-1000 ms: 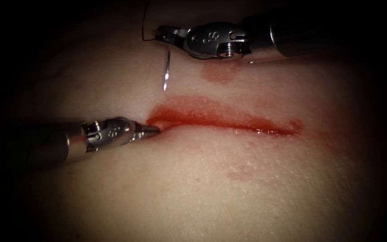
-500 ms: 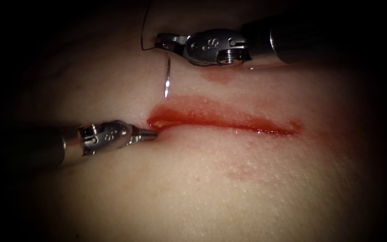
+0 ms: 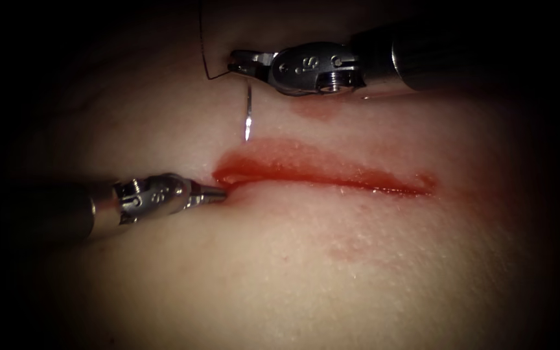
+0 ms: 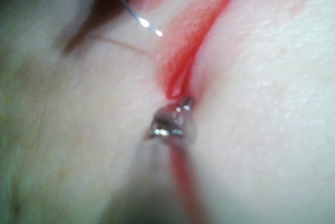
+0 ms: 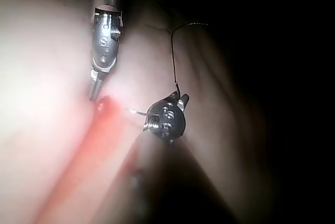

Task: Wound Closure
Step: Use the right gripper to throw the needle through the top of the incision.

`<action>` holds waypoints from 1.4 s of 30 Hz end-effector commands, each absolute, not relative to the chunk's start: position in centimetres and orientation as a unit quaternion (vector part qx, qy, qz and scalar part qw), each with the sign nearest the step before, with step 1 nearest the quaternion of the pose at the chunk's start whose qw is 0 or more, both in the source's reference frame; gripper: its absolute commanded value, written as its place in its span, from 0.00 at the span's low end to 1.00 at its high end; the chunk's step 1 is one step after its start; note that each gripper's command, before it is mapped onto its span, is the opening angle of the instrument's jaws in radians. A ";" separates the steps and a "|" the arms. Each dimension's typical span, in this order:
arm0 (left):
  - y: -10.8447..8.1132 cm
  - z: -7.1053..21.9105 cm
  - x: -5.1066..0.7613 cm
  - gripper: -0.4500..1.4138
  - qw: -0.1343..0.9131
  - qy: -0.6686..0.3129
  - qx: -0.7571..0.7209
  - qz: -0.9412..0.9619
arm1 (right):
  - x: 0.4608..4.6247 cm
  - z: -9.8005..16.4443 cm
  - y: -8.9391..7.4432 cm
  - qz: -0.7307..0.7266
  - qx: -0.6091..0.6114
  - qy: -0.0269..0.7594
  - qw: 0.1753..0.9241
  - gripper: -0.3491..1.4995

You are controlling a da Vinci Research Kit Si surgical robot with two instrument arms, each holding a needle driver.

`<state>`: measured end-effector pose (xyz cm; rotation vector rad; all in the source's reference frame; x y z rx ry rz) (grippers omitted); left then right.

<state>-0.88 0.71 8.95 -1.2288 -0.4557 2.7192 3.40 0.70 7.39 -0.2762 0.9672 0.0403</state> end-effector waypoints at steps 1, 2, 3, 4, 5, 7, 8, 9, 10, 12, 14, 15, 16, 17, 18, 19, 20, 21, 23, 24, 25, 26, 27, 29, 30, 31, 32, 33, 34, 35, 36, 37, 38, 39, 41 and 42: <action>0.7 9.0 -0.94 0.05 0.061 -0.151 -0.407 0.899 | 3.45 7.5 0.7 0.017 -0.135 0.464 0.876 0.00; 0.7 9.0 -0.94 0.05 0.061 -0.151 -0.407 0.899 | 3.45 7.5 0.7 0.014 -0.136 0.463 0.876 0.00; 0.7 9.0 -0.94 0.05 0.060 -0.150 -0.407 0.899 | 3.45 7.5 0.7 0.015 -0.137 0.463 0.876 0.00; 0.7 9.0 -0.94 0.05 0.063 -0.151 -0.407 0.899 | 3.45 7.5 0.7 0.011 -0.137 0.461 0.876 0.00; 0.7 9.1 -0.93 0.05 0.062 -0.151 -0.407 0.899 | 3.45 7.5 0.7 0.011 -0.138 0.461 0.876 0.00; 0.7 9.1 -0.93 0.05 0.064 -0.151 -0.406 0.899 | 3.45 7.5 0.7 0.011 -0.139 0.461 0.877 0.00; 0.6 9.1 -0.93 0.05 0.063 -0.151 -0.407 0.899 | 3.45 7.5 0.7 0.011 -0.139 0.460 0.877 0.00; 0.6 9.1 -0.92 0.05 0.065 -0.153 -0.407 0.898 | 3.45 7.6 0.7 0.011 -0.140 0.460 0.877 0.00; 0.6 9.1 -0.92 0.05 0.066 -0.154 -0.407 0.898 | 3.45 7.6 0.7 0.011 -0.140 0.460 0.877 0.00; 0.6 9.2 -0.91 0.05 0.067 -0.157 -0.407 0.897 | 3.45 7.6 0.7 0.010 -0.140 0.460 0.877 0.00; 0.5 9.2 -0.90 0.05 0.067 -0.162 -0.404 0.898 | 3.45 7.6 0.7 0.010 -0.140 0.460 0.877 0.00; 0.5 9.2 -0.89 0.05 0.066 -0.164 -0.402 0.898 | 3.45 7.6 0.7 0.010 -0.140 0.460 0.877 0.00; 0.5 9.2 -0.88 0.05 0.066 -0.167 -0.402 0.898 | 3.45 7.6 0.7 0.008 -0.142 0.459 0.877 0.00; 0.4 9.2 -0.88 0.05 0.064 -0.167 -0.402 0.898 | 3.45 7.6 0.7 0.008 -0.142 0.459 0.877 0.00; 0.4 9.3 -0.87 0.05 0.064 -0.170 -0.400 0.899 | 3.45 7.6 0.7 0.008 -0.142 0.459 0.877 0.00; 0.4 9.3 -0.86 0.05 0.065 -0.172 -0.399 0.898 | 3.45 7.6 0.7 0.008 -0.142 0.459 0.877 0.00; 0.4 9.3 -0.85 0.05 0.064 -0.172 -0.399 0.898 | 3.45 7.6 0.7 0.008 -0.142 0.459 0.877 0.00; 0.4 9.3 -0.85 0.05 0.064 -0.172 -0.399 0.898 | 3.45 7.6 0.7 0.008 -0.141 0.458 0.878 0.00; 0.4 9.2 -0.86 0.05 0.063 -0.173 -0.398 0.899 | 3.45 7.5 0.7 0.008 -0.141 0.458 0.878 0.00; 0.4 9.2 -0.87 0.05 0.063 -0.174 -0.398 0.898 | 3.46 7.5 0.7 0.008 -0.141 0.458 0.878 0.00; 0.4 9.2 -0.88 0.05 0.063 -0.174 -0.397 0.899 | 3.46 7.5 0.7 0.008 -0.141 0.458 0.877 0.00; 0.4 9.2 -0.89 0.05 0.063 -0.174 -0.397 0.899 | 3.46 7.5 0.7 0.008 -0.141 0.458 0.877 0.00; 0.4 9.2 -0.90 0.05 0.064 -0.175 -0.397 0.899 | 3.46 7.5 0.7 0.008 -0.141 0.458 0.877 0.00; 0.4 9.2 -0.92 0.05 0.065 -0.177 -0.398 0.898 | 3.46 7.5 0.7 0.009 -0.142 0.459 0.877 0.00; 0.5 9.2 -0.93 0.05 0.066 -0.180 -0.399 0.897 | 3.46 7.5 0.7 0.009 -0.142 0.459 0.877 0.00; 0.5 9.2 -0.94 0.05 0.068 -0.180 -0.399 0.897 | 3.46 7.5 0.7 0.009 -0.141 0.459 0.877 0.00; 0.5 9.1 -0.96 0.05 0.077 -0.176 -0.402 0.895 | 3.46 7.5 0.7 0.009 -0.141 0.459 0.877 0.00; 0.6 9.1 -0.98 0.05 0.082 -0.170 -0.407 0.894 | 3.46 7.5 0.7 0.009 -0.141 0.459 0.877 0.00; 0.6 9.0 -1.00 0.05 0.082 -0.165 -0.411 0.893 | 3.46 7.5 0.7 0.009 -0.141 0.459 0.877 0.00; 0.6 9.0 -1.02 0.05 0.087 -0.162 -0.414 0.891 | 3.46 7.5 0.7 0.010 -0.143 0.460 0.877 0.00; 0.7 9.0 -1.05 0.05 0.088 -0.157 -0.420 0.890 | 3.46 7.5 0.7 0.010 -0.143 0.460 0.877 0.00; 0.7 8.9 -1.08 0.05 0.092 -0.155 -0.421 0.889 | 3.46 7.5 0.7 0.010 -0.143 0.459 0.877 0.00; 0.7 8.9 -1.10 0.05 0.094 -0.154 -0.422 0.889 | 3.46 7.5 0.7 0.010 -0.143 0.459 0.877 0.00; 0.7 8.9 -1.12 0.05 0.093 -0.151 -0.421 0.889 | 3.46 7.5 0.7 0.010 -0.143 0.459 0.877 0.00; 0.7 8.9 -1.15 0.05 0.097 -0.145 -0.417 0.892 | 3.46 7.5 0.7 0.010 -0.143 0.460 0.877 0.00; 0.7 9.0 -1.16 0.05 0.099 -0.141 -0.415 0.894 | 3.46 7.5 0.7 0.010 -0.142 0.460 0.877 0.00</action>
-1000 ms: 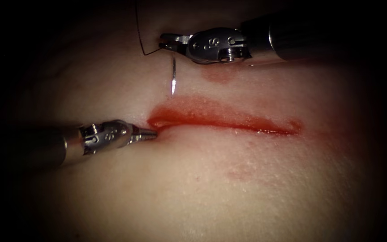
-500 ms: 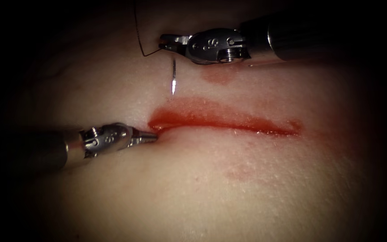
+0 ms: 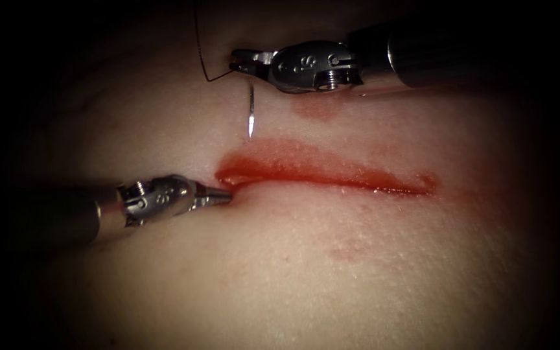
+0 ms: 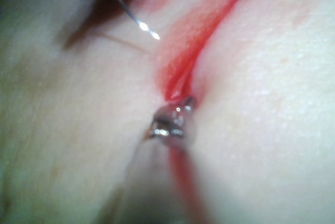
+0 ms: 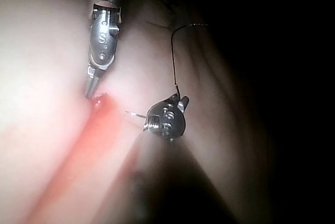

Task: Wound Closure
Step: Use the right gripper to throw the needle through the top of the incision.

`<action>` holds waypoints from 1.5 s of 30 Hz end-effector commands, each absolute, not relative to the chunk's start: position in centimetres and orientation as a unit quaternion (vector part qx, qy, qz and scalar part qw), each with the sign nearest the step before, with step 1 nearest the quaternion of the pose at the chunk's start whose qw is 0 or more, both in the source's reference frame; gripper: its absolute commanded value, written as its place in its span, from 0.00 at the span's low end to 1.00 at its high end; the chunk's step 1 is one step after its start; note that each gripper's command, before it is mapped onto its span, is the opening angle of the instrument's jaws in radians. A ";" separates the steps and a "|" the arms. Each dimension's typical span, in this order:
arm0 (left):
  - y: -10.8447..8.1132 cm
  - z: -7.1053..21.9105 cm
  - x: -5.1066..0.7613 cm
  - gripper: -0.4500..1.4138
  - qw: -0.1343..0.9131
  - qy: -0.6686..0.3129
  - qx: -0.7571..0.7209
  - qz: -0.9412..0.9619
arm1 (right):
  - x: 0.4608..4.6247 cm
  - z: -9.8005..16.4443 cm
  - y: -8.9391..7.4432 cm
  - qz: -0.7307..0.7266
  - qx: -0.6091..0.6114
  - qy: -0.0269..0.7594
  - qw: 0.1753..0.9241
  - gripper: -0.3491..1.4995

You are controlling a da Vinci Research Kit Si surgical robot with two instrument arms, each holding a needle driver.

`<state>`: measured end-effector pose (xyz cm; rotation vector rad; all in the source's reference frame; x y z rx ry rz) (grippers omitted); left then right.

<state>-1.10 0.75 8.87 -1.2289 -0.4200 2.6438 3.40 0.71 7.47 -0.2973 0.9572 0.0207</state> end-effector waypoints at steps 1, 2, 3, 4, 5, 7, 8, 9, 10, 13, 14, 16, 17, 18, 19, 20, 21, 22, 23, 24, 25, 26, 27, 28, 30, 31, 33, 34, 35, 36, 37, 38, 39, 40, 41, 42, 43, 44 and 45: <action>0.7 9.0 -1.16 0.05 0.100 -0.139 -0.415 0.894 | 3.46 7.5 0.7 0.010 -0.142 0.460 0.877 0.00; 0.8 9.0 -1.16 0.05 0.103 -0.135 -0.413 0.894 | 3.46 7.5 0.7 0.010 -0.142 0.460 0.877 0.00; 0.8 9.0 -1.16 0.05 0.105 -0.135 -0.414 0.894 | 3.46 7.5 0.7 0.010 -0.142 0.460 0.877 0.00; 0.8 9.0 -1.17 0.05 0.106 -0.134 -0.416 0.893 | 3.46 7.5 0.7 0.010 -0.142 0.460 0.877 0.00; 0.8 9.0 -1.18 0.05 0.108 -0.132 -0.416 0.893 | 3.46 7.5 0.7 0.010 -0.142 0.460 0.877 0.00; 0.8 9.0 -1.23 0.05 0.112 -0.130 -0.416 0.893 | 3.46 7.5 0.7 0.010 -0.142 0.459 0.877 0.00; 0.8 9.0 -1.26 0.05 0.114 -0.127 -0.415 0.894 | 3.46 7.5 0.7 0.010 -0.142 0.459 0.877 0.00; 0.8 9.0 -1.30 0.05 0.114 -0.128 -0.416 0.893 | 3.46 7.5 0.7 0.011 -0.143 0.460 0.876 0.00; 0.8 9.0 -1.33 0.05 0.111 -0.129 -0.418 0.892 | 3.46 7.5 0.7 0.011 -0.143 0.460 0.876 0.00; 0.8 9.1 -1.40 0.05 0.108 -0.132 -0.422 0.890 | 3.46 7.5 0.7 0.011 -0.144 0.461 0.876 0.00; 0.8 9.1 -1.42 0.05 0.106 -0.134 -0.421 0.891 | 3.46 7.5 0.7 0.009 -0.145 0.461 0.876 0.00; 0.7 9.2 -1.43 0.05 0.101 -0.137 -0.420 0.891 | 3.46 7.5 0.7 0.009 -0.145 0.461 0.876 0.00; 0.7 9.2 -1.44 0.05 0.100 -0.138 -0.420 0.892 | 3.46 7.5 0.7 0.009 -0.144 0.461 0.876 0.00; 0.7 9.2 -1.44 0.05 0.098 -0.139 -0.419 0.892 | 3.45 7.5 0.7 0.009 -0.144 0.461 0.876 0.00; 0.7 9.2 -1.43 0.05 0.096 -0.140 -0.419 0.892 | 3.45 7.5 0.7 0.009 -0.144 0.461 0.876 0.00; 0.7 9.2 -1.43 0.05 0.094 -0.141 -0.415 0.894 | 3.45 7.5 0.7 0.009 -0.144 0.461 0.876 0.00; 0.7 9.3 -1.43 0.05 0.091 -0.143 -0.411 0.896 | 3.45 7.5 0.7 0.009 -0.144 0.461 0.876 0.00; 0.6 9.3 -1.42 0.05 0.088 -0.143 -0.407 0.898 | 3.45 7.5 0.7 0.007 -0.146 0.461 0.875 0.00; 0.6 9.3 -1.42 0.05 0.086 -0.143 -0.405 0.899 | 3.45 7.5 0.7 0.008 -0.146 0.461 0.875 0.00; 0.6 9.3 -1.41 0.05 0.080 -0.143 -0.404 0.900 | 3.45 7.5 0.7 0.008 -0.146 0.461 0.875 0.00; 0.5 9.3 -1.40 0.05 0.078 -0.146 -0.403 0.900 | 3.45 7.5 0.7 0.007 -0.146 0.461 0.875 0.00; 0.5 9.4 -1.39 0.05 0.079 -0.150 -0.401 0.900 | 3.45 7.5 0.7 0.007 -0.146 0.461 0.875 0.00; 0.5 9.4 -1.38 0.05 0.078 -0.153 -0.400 0.900 | 3.45 7.5 0.7 0.007 -0.146 0.461 0.875 0.00; 0.4 9.4 -1.36 0.05 0.077 -0.155 -0.398 0.901 | 3.45 7.5 0.7 0.007 -0.146 0.461 0.875 0.00; 0.4 9.4 -1.33 0.05 0.077 -0.159 -0.398 0.900 | 3.45 7.5 0.7 0.008 -0.146 0.461 0.875 0.00; 0.4 9.4 -1.31 0.05 0.078 -0.161 -0.398 0.900 | 3.45 7.5 0.7 0.008 -0.146 0.461 0.875 0.00; 0.4 9.4 -1.28 0.05 0.076 -0.163 -0.397 0.900 | 3.46 7.5 0.7 0.008 -0.147 0.462 0.875 0.00; 0.4 9.4 -1.27 0.05 0.076 -0.165 -0.396 0.900 | 3.46 7.5 0.7 0.008 -0.147 0.462 0.875 0.00; 0.4 9.4 -1.26 0.05 0.075 -0.166 -0.397 0.900 | 3.46 7.5 0.7 0.008 -0.147 0.462 0.875 0.00; 0.4 9.4 -1.25 0.05 0.075 -0.166 -0.397 0.900 | 3.46 7.5 0.7 0.008 -0.147 0.462 0.875 0.00; 0.4 9.3 -1.25 0.05 0.074 -0.168 -0.396 0.900 | 3.46 7.5 0.7 0.008 -0.148 0.462 0.875 0.00; 0.3 9.3 -1.25 0.05 0.074 -0.168 -0.396 0.900 | 3.46 7.5 0.7 0.008 -0.148 0.462 0.875 0.00; 0.3 9.3 -1.25 0.05 0.074 -0.168 -0.396 0.899 | 3.46 7.5 0.7 0.008 -0.148 0.462 0.875 0.00; 0.3 9.3 -1.26 0.05 0.073 -0.171 -0.398 0.898 | 3.46 7.5 0.7 0.007 -0.147 0.462 0.875 0.00; 0.3 9.2 -1.26 0.05 0.072 -0.172 -0.398 0.898 | 3.46 7.5 0.7 0.007 -0.147 0.462 0.875 0.00; 0.3 9.2 -1.26 0.05 0.072 -0.172 -0.399 0.898 | 3.46 7.5 0.7 0.006 -0.146 0.461 0.875 0.00; 0.3 9.2 -1.27 0.05 0.071 -0.173 -0.399 0.898 | 3.46 7.5 0.7 0.005 -0.147 0.461 0.875 0.00; 0.3 9.2 -1.27 0.05 0.071 -0.173 -0.399 0.898 | 3.46 7.5 0.7 0.005 -0.147 0.461 0.875 0.00; 0.3 9.2 -1.27 0.05 0.070 -0.173 -0.400 0.897 | 3.46 7.5 0.7 0.004 -0.147 0.461 0.875 0.00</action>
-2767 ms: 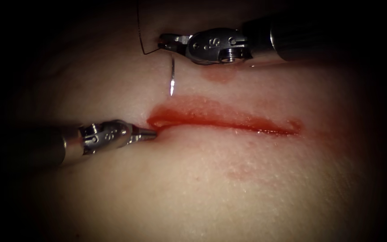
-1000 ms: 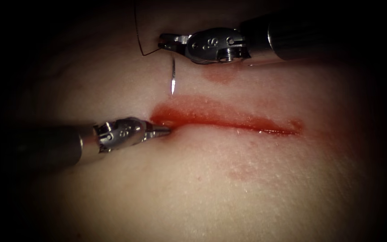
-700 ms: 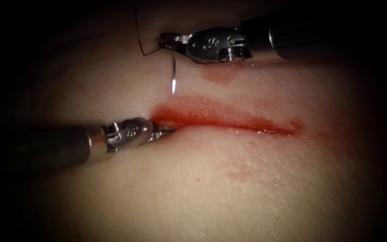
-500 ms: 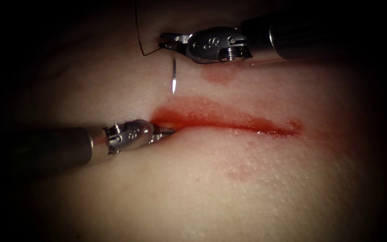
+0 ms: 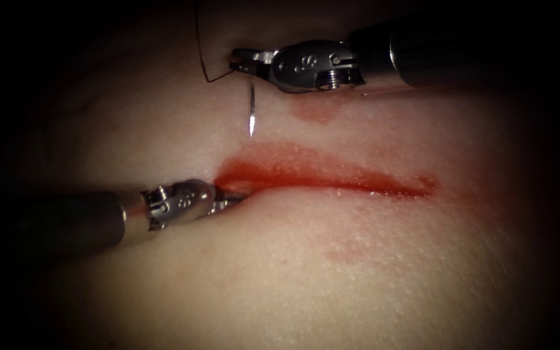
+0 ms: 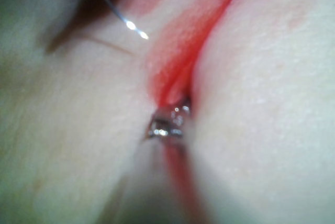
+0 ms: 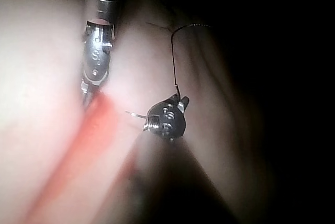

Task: Wound Closure
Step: Use the right gripper to throw the needle through the top of the incision.

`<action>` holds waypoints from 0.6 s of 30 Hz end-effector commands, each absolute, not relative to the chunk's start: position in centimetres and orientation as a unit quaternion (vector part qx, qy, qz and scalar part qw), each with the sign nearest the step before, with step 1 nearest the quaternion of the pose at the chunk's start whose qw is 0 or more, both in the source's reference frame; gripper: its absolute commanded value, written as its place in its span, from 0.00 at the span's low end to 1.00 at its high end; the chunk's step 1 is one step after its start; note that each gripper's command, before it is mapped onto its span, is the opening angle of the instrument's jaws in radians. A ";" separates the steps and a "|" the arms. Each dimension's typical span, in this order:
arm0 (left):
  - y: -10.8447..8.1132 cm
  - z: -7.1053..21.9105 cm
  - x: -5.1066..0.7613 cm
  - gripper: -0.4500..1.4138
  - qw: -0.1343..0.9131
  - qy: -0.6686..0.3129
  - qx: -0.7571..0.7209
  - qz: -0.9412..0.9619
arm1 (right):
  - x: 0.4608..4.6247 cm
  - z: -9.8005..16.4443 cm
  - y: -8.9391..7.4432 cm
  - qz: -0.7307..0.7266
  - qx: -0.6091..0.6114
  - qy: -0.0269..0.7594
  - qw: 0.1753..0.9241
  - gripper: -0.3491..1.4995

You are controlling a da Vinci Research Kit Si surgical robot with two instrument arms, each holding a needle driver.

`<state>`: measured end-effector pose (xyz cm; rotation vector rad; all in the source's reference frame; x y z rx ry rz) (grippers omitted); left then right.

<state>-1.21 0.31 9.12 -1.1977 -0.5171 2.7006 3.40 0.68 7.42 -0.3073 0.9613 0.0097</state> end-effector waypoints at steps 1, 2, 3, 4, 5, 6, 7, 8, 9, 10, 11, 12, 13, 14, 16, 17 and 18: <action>0.3 9.2 -1.27 0.05 0.070 -0.174 -0.400 0.897 | 3.46 7.5 0.6 0.003 -0.147 0.461 0.875 0.00; 0.3 9.2 -1.26 0.05 0.069 -0.174 -0.400 0.897 | 3.47 7.5 0.6 0.002 -0.147 0.460 0.875 0.00; 0.3 9.2 -1.26 0.05 0.069 -0.175 -0.401 0.897 | 3.47 7.5 0.6 0.001 -0.149 0.460 0.875 0.00; 0.3 9.2 -1.25 0.05 0.068 -0.175 -0.401 0.897 | 3.47 7.5 0.6 -0.001 -0.149 0.460 0.876 0.00; 0.3 9.2 -1.24 0.05 0.067 -0.176 -0.402 0.896 | 3.48 7.6 0.6 -0.002 -0.149 0.459 0.876 0.00; 0.3 9.2 -1.23 0.05 0.066 -0.176 -0.402 0.896 | 3.48 7.6 0.6 -0.003 -0.149 0.458 0.876 0.00; 0.3 9.2 -1.22 0.05 0.065 -0.176 -0.402 0.896 | 3.48 7.6 0.6 -0.004 -0.149 0.457 0.877 0.00; 0.3 9.2 -1.22 0.05 0.064 -0.178 -0.403 0.895 | 3.49 7.6 0.5 -0.004 -0.150 0.457 0.877 0.00; 0.3 9.2 -1.21 0.05 0.063 -0.178 -0.403 0.895 | 3.49 7.6 0.5 -0.005 -0.150 0.456 0.877 0.00; 0.3 9.2 -1.20 0.05 0.063 -0.178 -0.404 0.895 | 3.49 7.6 0.5 -0.006 -0.149 0.455 0.878 0.00; 0.3 9.2 -1.19 0.05 0.063 -0.177 -0.403 0.896 | 3.50 7.6 0.5 -0.006 -0.149 0.455 0.878 0.00; 0.3 9.2 -1.19 0.05 0.063 -0.176 -0.403 0.896 | 3.50 7.6 0.5 -0.006 -0.149 0.455 0.878 0.00; 0.3 9.2 -1.18 0.05 0.062 -0.176 -0.403 0.896 | 3.51 7.6 0.5 -0.006 -0.149 0.455 0.878 0.00; 0.3 9.2 -1.17 0.05 0.062 -0.177 -0.403 0.896 | 3.55 7.6 0.5 -0.006 -0.151 0.455 0.878 0.00; 0.3 9.2 -1.17 0.05 0.061 -0.177 -0.403 0.896 | 3.57 7.6 0.5 -0.005 -0.151 0.455 0.878 0.00; 0.3 9.2 -1.17 0.05 0.061 -0.177 -0.403 0.896 | 3.58 7.6 0.5 -0.005 -0.151 0.455 0.878 0.00; 0.3 9.2 -1.18 0.05 0.061 -0.177 -0.403 0.896 | 3.59 7.6 0.5 -0.006 -0.151 0.454 0.878 0.00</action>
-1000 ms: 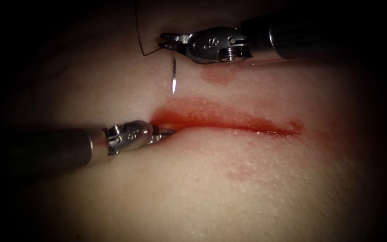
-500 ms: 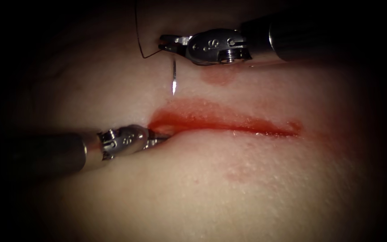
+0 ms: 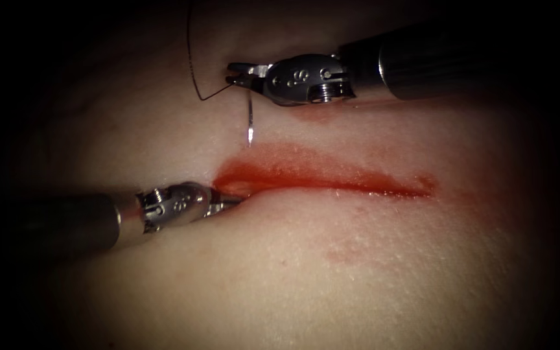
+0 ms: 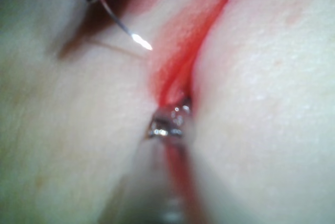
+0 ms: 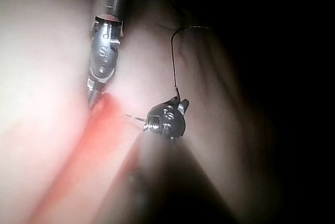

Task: Wound Closure
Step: Use the right gripper to throw the needle through the top of the incision.

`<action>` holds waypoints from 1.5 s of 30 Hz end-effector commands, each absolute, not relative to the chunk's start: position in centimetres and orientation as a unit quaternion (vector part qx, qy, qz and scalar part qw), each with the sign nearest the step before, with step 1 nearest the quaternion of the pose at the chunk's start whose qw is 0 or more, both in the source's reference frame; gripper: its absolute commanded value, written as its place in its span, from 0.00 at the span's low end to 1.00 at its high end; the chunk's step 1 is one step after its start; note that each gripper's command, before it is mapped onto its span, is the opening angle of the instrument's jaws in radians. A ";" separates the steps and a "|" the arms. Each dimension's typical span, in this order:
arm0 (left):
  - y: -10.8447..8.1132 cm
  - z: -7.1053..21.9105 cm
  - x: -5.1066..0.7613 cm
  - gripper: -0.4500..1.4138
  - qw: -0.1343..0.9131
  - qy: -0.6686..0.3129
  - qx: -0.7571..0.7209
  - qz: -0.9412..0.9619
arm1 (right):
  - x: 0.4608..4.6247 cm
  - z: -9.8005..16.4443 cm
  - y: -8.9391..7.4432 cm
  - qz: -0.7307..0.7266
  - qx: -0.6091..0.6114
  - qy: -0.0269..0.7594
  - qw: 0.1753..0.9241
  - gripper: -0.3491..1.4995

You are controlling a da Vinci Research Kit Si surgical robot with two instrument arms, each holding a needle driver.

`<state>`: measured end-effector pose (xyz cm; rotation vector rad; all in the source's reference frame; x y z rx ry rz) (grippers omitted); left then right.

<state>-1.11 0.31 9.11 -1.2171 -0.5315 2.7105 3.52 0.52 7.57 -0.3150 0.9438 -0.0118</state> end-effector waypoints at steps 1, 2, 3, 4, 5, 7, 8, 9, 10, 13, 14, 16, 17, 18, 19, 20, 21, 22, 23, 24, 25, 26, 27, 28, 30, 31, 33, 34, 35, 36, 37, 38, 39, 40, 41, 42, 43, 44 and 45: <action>0.3 9.2 -1.18 0.05 0.061 -0.177 -0.403 0.896 | 3.59 7.6 0.5 -0.007 -0.150 0.454 0.878 0.00; 0.3 9.2 -1.18 0.05 0.061 -0.177 -0.403 0.896 | 3.59 7.7 0.5 -0.007 -0.150 0.454 0.878 0.00; 0.3 9.2 -1.18 0.05 0.061 -0.177 -0.403 0.896 | 3.59 7.7 0.5 -0.007 -0.151 0.454 0.878 0.00; 0.3 9.2 -1.18 0.05 0.061 -0.177 -0.403 0.896 | 3.59 7.7 0.5 -0.007 -0.151 0.454 0.878 0.00; 0.3 9.2 -1.18 0.05 0.061 -0.177 -0.404 0.896 | 3.59 7.7 0.5 -0.008 -0.151 0.453 0.878 0.00; 0.3 9.2 -1.18 0.05 0.061 -0.177 -0.404 0.896 | 3.59 7.7 0.5 -0.011 -0.151 0.453 0.878 0.00; 0.3 9.2 -1.18 0.05 0.061 -0.177 -0.404 0.896 | 3.59 7.7 0.5 -0.013 -0.154 0.454 0.878 0.00; 0.3 9.2 -1.18 0.05 0.061 -0.177 -0.404 0.896 | 3.59 7.7 0.5 -0.018 -0.156 0.453 0.878 0.00; 0.3 9.2 -1.18 0.05 0.061 -0.177 -0.404 0.896 | 3.59 7.7 0.5 -0.023 -0.159 0.452 0.877 0.00; 0.3 9.2 -1.18 0.05 0.060 -0.177 -0.404 0.896 | 3.59 7.7 0.6 -0.038 -0.168 0.449 0.877 0.00; 0.3 9.2 -1.18 0.05 0.060 -0.177 -0.404 0.896 | 3.59 7.8 0.6 -0.038 -0.169 0.451 0.876 0.00; 0.3 9.2 -1.18 0.05 0.060 -0.177 -0.404 0.895 | 3.59 7.8 0.6 -0.038 -0.175 0.458 0.871 0.00; 0.3 9.2 -1.18 0.05 0.060 -0.177 -0.404 0.895 | 3.59 7.8 0.6 -0.039 -0.175 0.461 0.869 0.00; 0.3 9.2 -1.18 0.05 0.060 -0.177 -0.404 0.895 | 3.60 7.7 0.5 -0.044 -0.180 0.463 0.867 0.00; 0.3 9.2 -1.17 0.05 0.060 -0.177 -0.404 0.895 | 3.61 7.7 0.5 -0.048 -0.182 0.473 0.861 0.00; 0.3 9.2 -1.17 0.05 0.059 -0.177 -0.404 0.895 | 3.62 7.7 0.5 -0.057 -0.187 0.477 0.857 0.00; 0.3 9.2 -1.17 0.05 0.059 -0.177 -0.404 0.895 | 3.63 7.7 0.5 -0.064 -0.189 0.480 0.854 0.00; 0.3 9.2 -1.17 0.05 0.059 -0.176 -0.404 0.896 | 3.64 7.6 0.5 -0.071 -0.191 0.483 0.852 0.00; 0.3 9.2 -1.17 0.05 0.059 -0.177 -0.404 0.896 | 3.65 7.6 0.4 -0.078 -0.194 0.486 0.848 0.00; 0.3 9.2 -1.17 0.05 0.059 -0.177 -0.404 0.896 | 3.66 7.6 0.4 -0.084 -0.194 0.491 0.845 0.00; 0.3 9.2 -1.17 0.05 0.059 -0.177 -0.404 0.895 | 3.67 7.5 0.4 -0.090 -0.194 0.495 0.842 0.00; 0.3 9.2 -1.17 0.05 0.059 -0.177 -0.404 0.896 | 3.68 7.5 0.4 -0.093 -0.193 0.499 0.840 0.00; 0.3 9.2 -1.17 0.05 0.059 -0.177 -0.404 0.896 | 3.69 7.5 0.3 -0.098 -0.194 0.502 0.837 0.00; 0.3 9.2 -1.17 0.05 0.059 -0.177 -0.404 0.896 | 3.70 7.5 0.3 -0.103 -0.195 0.504 0.835 0.00; 0.3 9.2 -1.17 0.05 0.059 -0.176 -0.404 0.896 | 3.71 7.5 0.3 -0.110 -0.195 0.510 0.830 0.00; 0.3 9.2 -1.17 0.05 0.059 -0.176 -0.404 0.896 | 3.71 7.5 0.3 -0.114 -0.198 0.510 0.830 0.00; 0.3 9.2 -1.17 0.05 0.059 -0.177 -0.404 0.895 | 3.71 7.5 0.3 -0.123 -0.205 0.510 0.826 0.00; 0.3 9.2 -1.17 0.05 0.059 -0.177 -0.404 0.895 | 3.71 7.5 0.3 -0.125 -0.208 0.510 0.825 0.00; 0.3 9.2 -1.16 0.05 0.058 -0.177 -0.404 0.895 | 3.71 7.5 0.3 -0.124 -0.212 0.512 0.823 0.00; 0.3 9.2 -1.15 0.05 0.058 -0.177 -0.405 0.895 | 3.71 7.6 0.3 -0.124 -0.219 0.513 0.821 0.00; 0.3 9.2 -1.15 0.05 0.058 -0.177 -0.405 0.895 | 3.72 7.6 0.3 -0.125 -0.219 0.514 0.820 0.00; 0.3 9.2 -1.15 0.05 0.058 -0.177 -0.405 0.895 | 3.72 7.6 0.3 -0.127 -0.222 0.514 0.819 0.00; 0.3 9.2 -1.15 0.05 0.058 -0.177 -0.405 0.895 | 3.73 7.6 0.3 -0.130 -0.223 0.514 0.818 0.00; 0.3 9.2 -1.15 0.05 0.058 -0.177 -0.405 0.895 | 3.73 7.6 0.3 -0.132 -0.226 0.514 0.817 0.00; 0.3 9.2 -1.15 0.05 0.058 -0.177 -0.405 0.895 | 3.73 7.6 0.3 -0.134 -0.229 0.514 0.816 0.00; 0.3 9.2 -1.15 0.05 0.058 -0.177 -0.405 0.895 | 3.73 7.6 0.3 -0.135 -0.232 0.514 0.815 0.00; 0.3 9.2 -1.16 0.05 0.058 -0.177 -0.405 0.895 | 3.73 7.6 0.3 -0.137 -0.233 0.513 0.815 0.00; 0.3 9.2 -1.16 0.05 0.058 -0.177 -0.405 0.895 | 3.72 7.6 0.3 -0.139 -0.236 0.515 0.812 0.00; 0.3 9.2 -1.16 0.05 0.058 -0.177 -0.405 0.895 | 3.72 7.6 0.3 -0.141 -0.238 0.514 0.812 0.00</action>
